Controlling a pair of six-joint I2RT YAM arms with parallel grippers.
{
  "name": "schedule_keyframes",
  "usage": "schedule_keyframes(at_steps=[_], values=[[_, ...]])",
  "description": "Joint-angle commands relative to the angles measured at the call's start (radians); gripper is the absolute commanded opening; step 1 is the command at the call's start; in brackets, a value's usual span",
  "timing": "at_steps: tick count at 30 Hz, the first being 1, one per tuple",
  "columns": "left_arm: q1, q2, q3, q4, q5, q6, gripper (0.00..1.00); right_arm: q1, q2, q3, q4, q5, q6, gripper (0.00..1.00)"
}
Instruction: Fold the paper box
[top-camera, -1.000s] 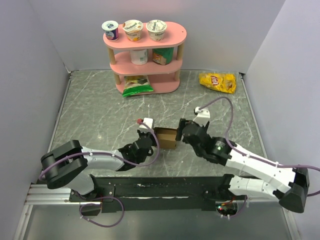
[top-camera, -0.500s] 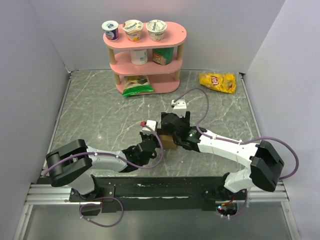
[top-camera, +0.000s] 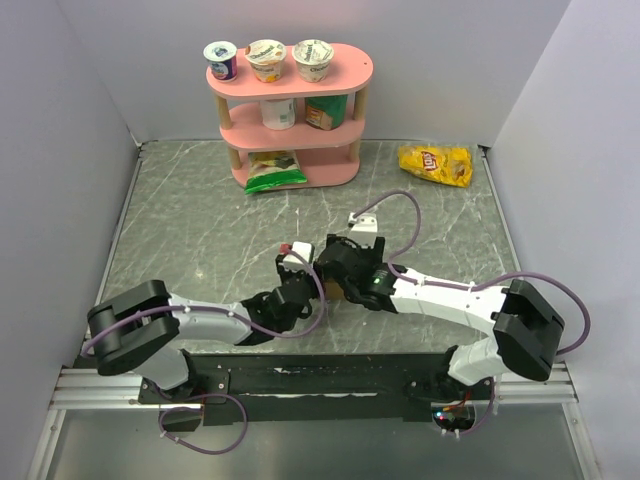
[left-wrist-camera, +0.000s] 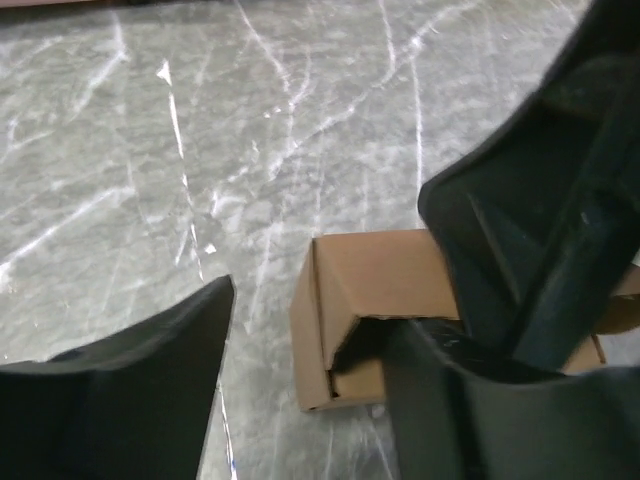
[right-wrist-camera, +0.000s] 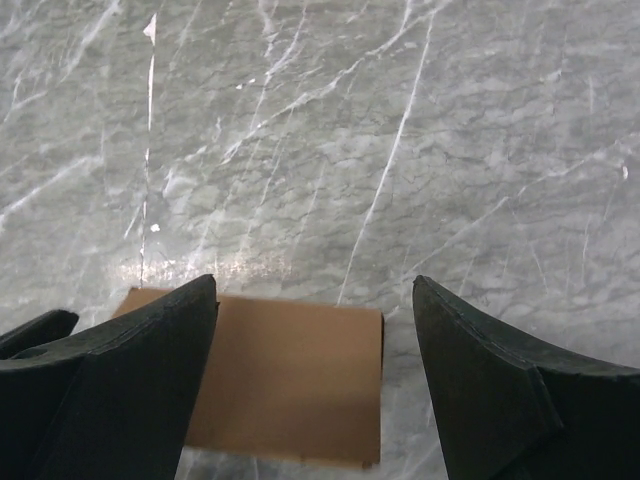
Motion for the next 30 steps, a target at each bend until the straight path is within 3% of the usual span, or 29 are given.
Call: schedule_keyframes(at_steps=[1, 10, 18, 21, 25, 30], values=[[-0.030, -0.029, -0.077, -0.180, 0.202, 0.032, 0.70, 0.013, 0.034, -0.021, -0.033, -0.001, 0.030, 0.86], [-0.030, -0.168, -0.152, -0.221, 0.350, -0.009, 0.80, 0.014, 0.054, -0.034, -0.053, 0.025, 0.096, 0.86], [-0.031, -0.161, -0.112, -0.299, 0.385, -0.019, 0.77, -0.016, 0.052, -0.015, -0.075, -0.059, 0.078, 0.92], [-0.030, -0.165, -0.120, -0.293, 0.388, -0.012, 0.69, -0.067, -0.009, -0.007, -0.092, -0.141, 0.036, 0.92], [-0.030, -0.138, -0.109, -0.293, 0.360, -0.022, 0.49, -0.073, -0.136, -0.042, -0.136, -0.158, 0.026, 0.91], [-0.031, -0.063, -0.052, -0.318, 0.261, -0.092, 0.36, -0.075, -0.241, -0.057, -0.234, -0.164, 0.059, 0.90]])
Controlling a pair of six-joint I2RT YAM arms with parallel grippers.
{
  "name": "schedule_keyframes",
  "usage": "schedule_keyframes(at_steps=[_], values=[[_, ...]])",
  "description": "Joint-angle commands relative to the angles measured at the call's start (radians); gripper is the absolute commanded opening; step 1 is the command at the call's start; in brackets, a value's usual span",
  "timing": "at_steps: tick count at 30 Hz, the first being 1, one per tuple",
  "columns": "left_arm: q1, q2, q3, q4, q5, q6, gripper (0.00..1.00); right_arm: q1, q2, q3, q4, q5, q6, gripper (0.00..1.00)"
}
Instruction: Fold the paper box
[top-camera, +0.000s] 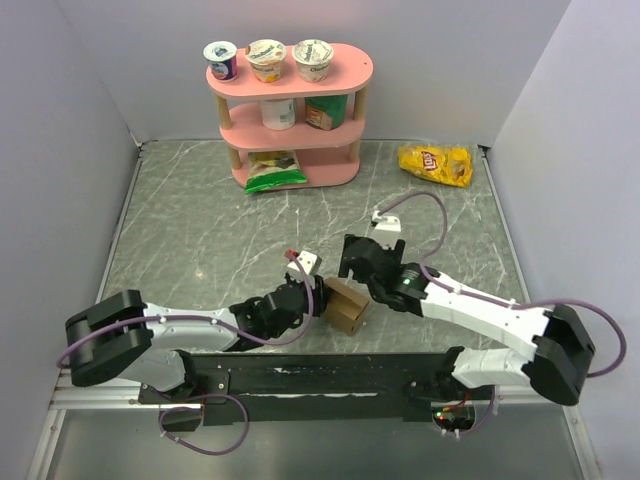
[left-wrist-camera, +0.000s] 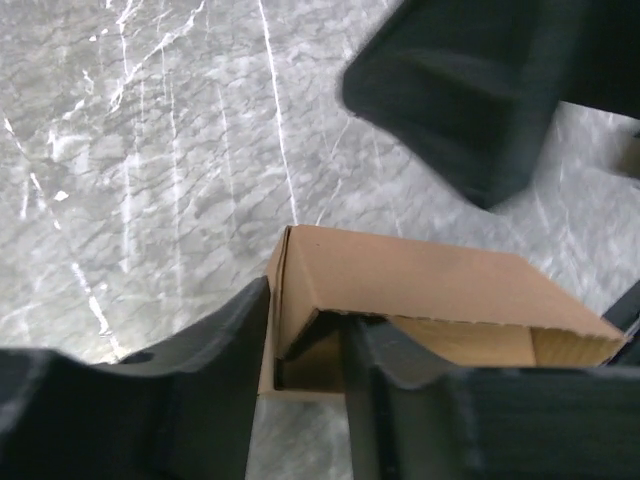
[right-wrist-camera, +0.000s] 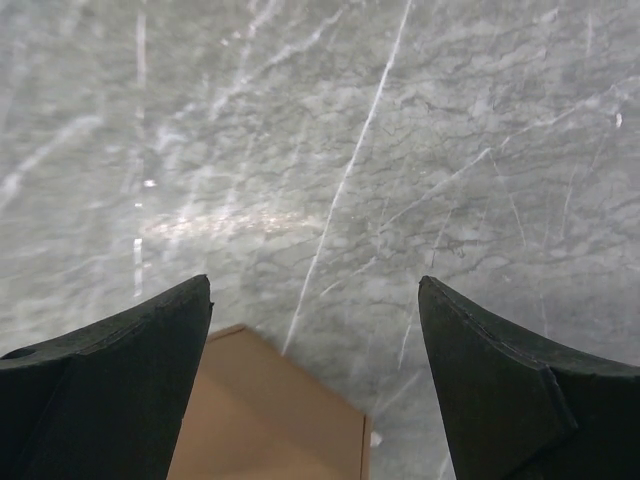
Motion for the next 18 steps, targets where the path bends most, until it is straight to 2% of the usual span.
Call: schedule_keyframes(at_steps=[1, 4, 6, 9, 11, 12, 14, 15, 18], values=[[-0.004, 0.106, 0.031, -0.240, -0.108, -0.051, 0.31, -0.001, -0.084, -0.013, -0.105, -0.004, 0.015, 0.90], [-0.003, 0.164, 0.091, -0.283, -0.188, -0.072, 0.27, -0.001, -0.108, -0.004, -0.131, 0.014, 0.014, 0.90], [-0.004, 0.205, 0.129, -0.296, -0.243, -0.080, 0.28, -0.004, -0.113, -0.004, -0.122, 0.021, 0.018, 0.90], [-0.004, 0.242, 0.172, -0.316, -0.247, -0.101, 0.31, 0.009, -0.114, -0.005, -0.127, 0.031, 0.044, 0.89], [-0.003, 0.245, 0.171, -0.296, -0.204, -0.106, 0.39, 0.031, -0.108, -0.013, -0.130, 0.054, 0.055, 0.89], [-0.004, 0.241, 0.168, -0.291, -0.193, -0.106, 0.48, 0.034, -0.107, -0.015, -0.141, 0.060, 0.073, 0.89], [-0.004, 0.230, 0.157, -0.276, -0.168, -0.089, 0.58, 0.040, -0.099, -0.018, -0.148, 0.068, 0.086, 0.90], [-0.004, 0.224, 0.154, -0.271, -0.146, -0.080, 0.66, 0.040, -0.096, -0.019, -0.153, 0.070, 0.098, 0.90], [-0.003, 0.201, 0.146, -0.274, -0.115, -0.046, 0.77, 0.040, -0.094, -0.021, -0.159, 0.082, 0.112, 0.91]])
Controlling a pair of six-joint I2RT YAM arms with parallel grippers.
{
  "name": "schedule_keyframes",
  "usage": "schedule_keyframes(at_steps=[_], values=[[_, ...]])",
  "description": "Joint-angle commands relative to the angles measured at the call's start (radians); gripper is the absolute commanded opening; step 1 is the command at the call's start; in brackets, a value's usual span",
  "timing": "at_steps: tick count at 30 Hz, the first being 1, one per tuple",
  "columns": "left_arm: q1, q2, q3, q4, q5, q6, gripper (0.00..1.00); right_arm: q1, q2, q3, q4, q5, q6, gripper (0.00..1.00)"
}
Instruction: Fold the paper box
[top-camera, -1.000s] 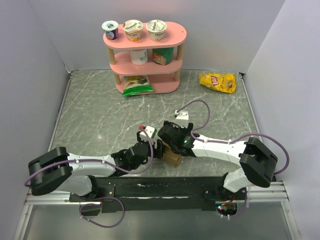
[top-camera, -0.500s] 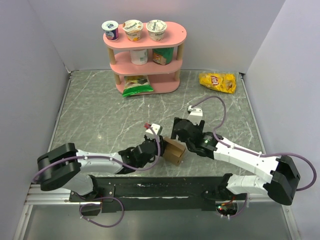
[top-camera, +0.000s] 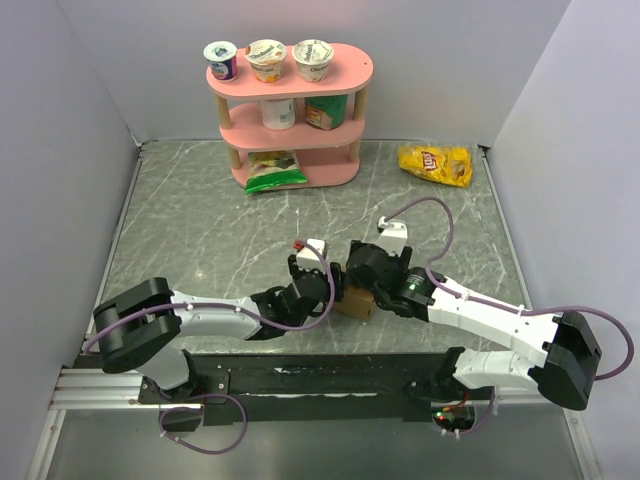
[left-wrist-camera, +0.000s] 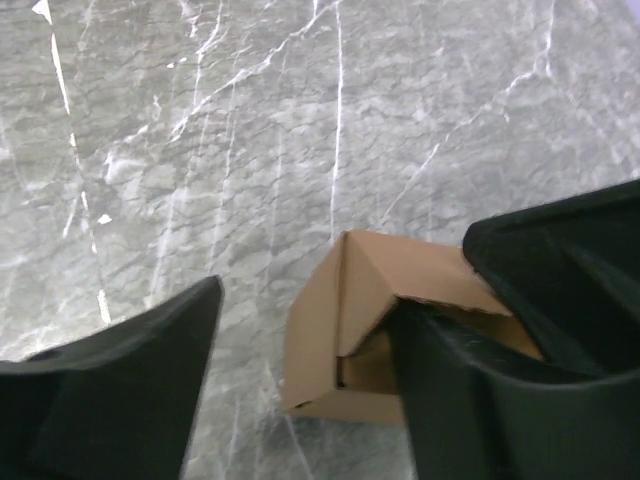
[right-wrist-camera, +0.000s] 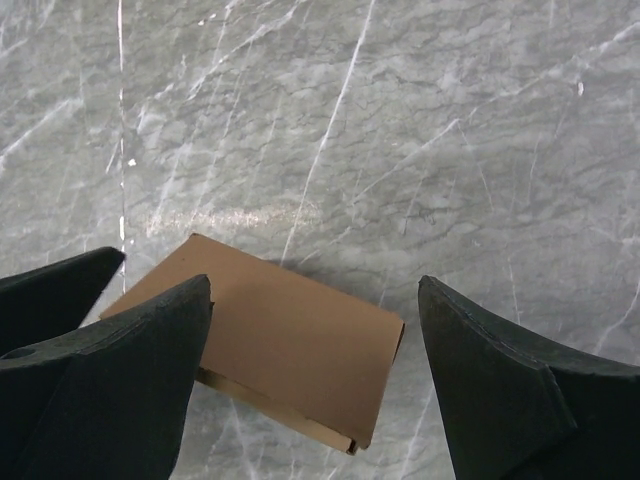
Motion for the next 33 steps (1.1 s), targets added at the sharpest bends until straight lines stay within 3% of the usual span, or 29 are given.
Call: schedule_keyframes(at_steps=[1, 19, 33], values=[[-0.004, 0.009, -0.061, -0.180, 0.096, 0.066, 0.79, 0.008, -0.004, -0.014, -0.025, 0.056, 0.050, 0.91], [-0.004, -0.272, -0.207, -0.132, 0.302, 0.160, 0.98, 0.008, -0.026, -0.016, -0.021, 0.054, 0.043, 0.91], [-0.001, -0.422, -0.257, -0.168, 0.402, 0.150, 0.96, 0.007, -0.046, -0.022, -0.014, 0.044, 0.032, 0.91]])
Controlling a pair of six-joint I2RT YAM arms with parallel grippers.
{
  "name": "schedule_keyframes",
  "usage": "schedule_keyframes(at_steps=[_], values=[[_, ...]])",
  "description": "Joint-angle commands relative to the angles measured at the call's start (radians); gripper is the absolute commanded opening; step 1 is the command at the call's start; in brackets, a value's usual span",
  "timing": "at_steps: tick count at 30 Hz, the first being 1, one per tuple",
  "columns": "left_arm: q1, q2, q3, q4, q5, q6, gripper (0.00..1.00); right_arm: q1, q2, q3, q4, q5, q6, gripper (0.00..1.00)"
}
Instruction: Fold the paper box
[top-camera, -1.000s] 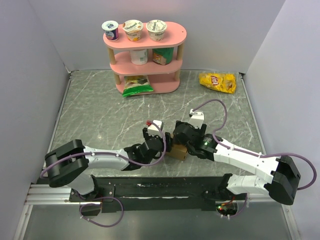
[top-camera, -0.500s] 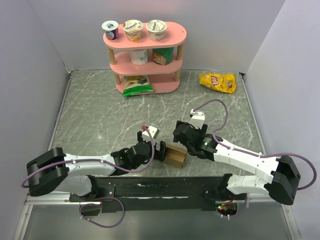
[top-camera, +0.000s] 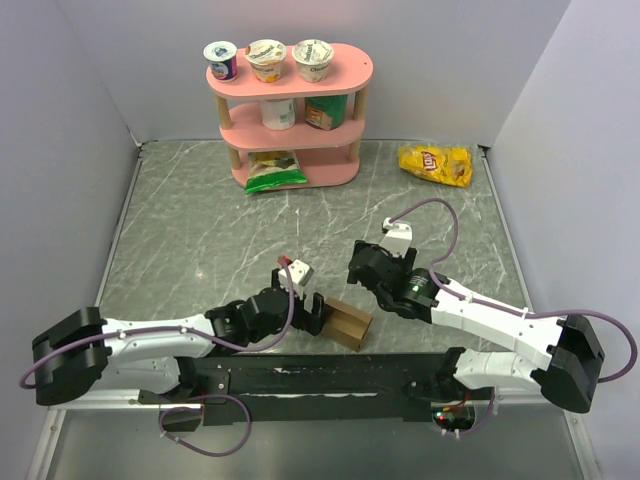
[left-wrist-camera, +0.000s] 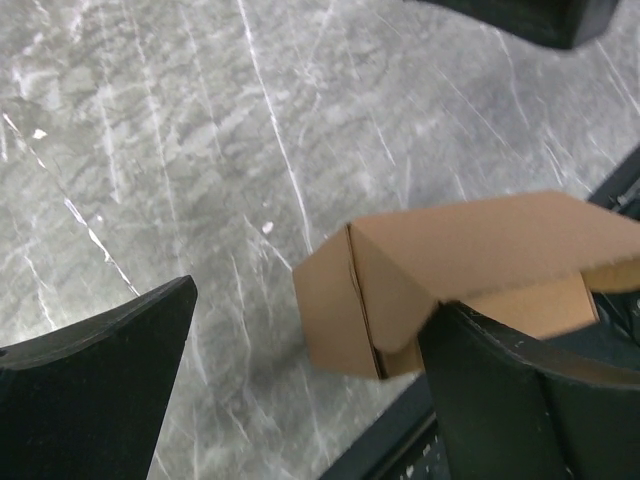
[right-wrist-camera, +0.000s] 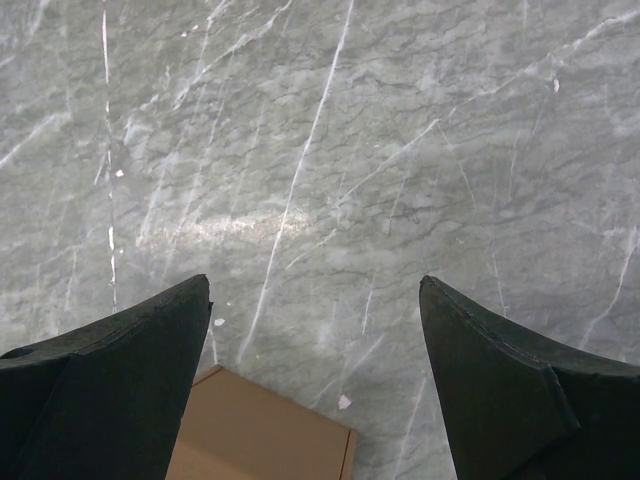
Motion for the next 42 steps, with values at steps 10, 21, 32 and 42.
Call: schedule_keyframes(at_steps=[10, 21, 32, 42], values=[[-0.004, -0.096, -0.074, -0.025, 0.190, 0.032, 0.96, 0.005, -0.068, -0.024, 0.064, -0.048, -0.051, 0.91], [0.041, -0.215, -0.056, -0.066, 0.334, 0.023, 0.96, 0.077, -0.110, -0.025, -0.067, -0.044, 0.041, 0.91], [0.254, -0.307, -0.031, -0.080, 0.500, -0.178, 0.96, 0.120, -0.385, -0.105, -0.160, -0.181, -0.001, 0.92], [0.285, -0.192, 0.015, -0.068, 0.563, -0.272, 0.96, 0.317, -0.297, -0.050, -0.380, -0.018, 0.288, 0.90]])
